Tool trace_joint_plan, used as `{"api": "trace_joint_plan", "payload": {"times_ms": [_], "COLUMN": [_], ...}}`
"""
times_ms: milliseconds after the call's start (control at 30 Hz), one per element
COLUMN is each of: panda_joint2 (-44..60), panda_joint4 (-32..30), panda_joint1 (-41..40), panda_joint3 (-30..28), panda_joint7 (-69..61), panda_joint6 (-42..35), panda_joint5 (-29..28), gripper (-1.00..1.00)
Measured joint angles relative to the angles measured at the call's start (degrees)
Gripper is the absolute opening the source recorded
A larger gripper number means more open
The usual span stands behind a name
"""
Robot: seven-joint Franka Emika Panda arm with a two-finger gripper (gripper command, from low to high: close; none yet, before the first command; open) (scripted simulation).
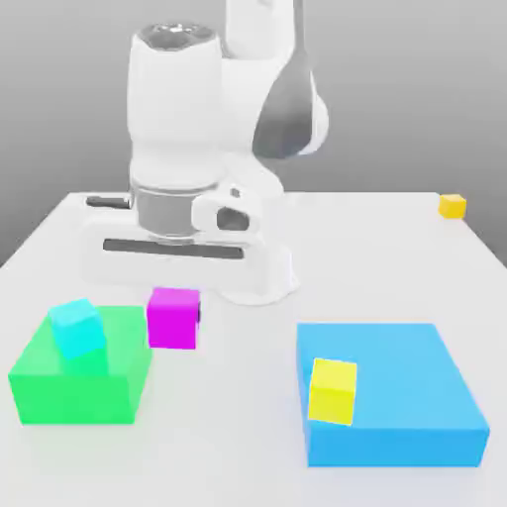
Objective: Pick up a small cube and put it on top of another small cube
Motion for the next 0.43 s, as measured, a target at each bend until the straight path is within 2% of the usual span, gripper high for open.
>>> {"api": "trace_joint_plan", "payload": {"times_ms": [133,300,333,433], "panda_joint2": [-3.37,3.24,4.31,4.31], "panda_joint4": [-1.54,-4.26,-4.63,-4.63], "panda_joint1": [-7.26,-7.92,-7.94,-7.94], "panda_joint3": [-7.16,-9.32,-9.43,-9.43], "panda_joint7": [0.12,-0.57,-0.63,-0.63], "panda_joint6": [-2.77,6.30,7.77,7.77], "panda_joint5": [-0.30,0.52,0.56,0.56], "gripper": [-1.00,-1.00,1.00,1.00]}}
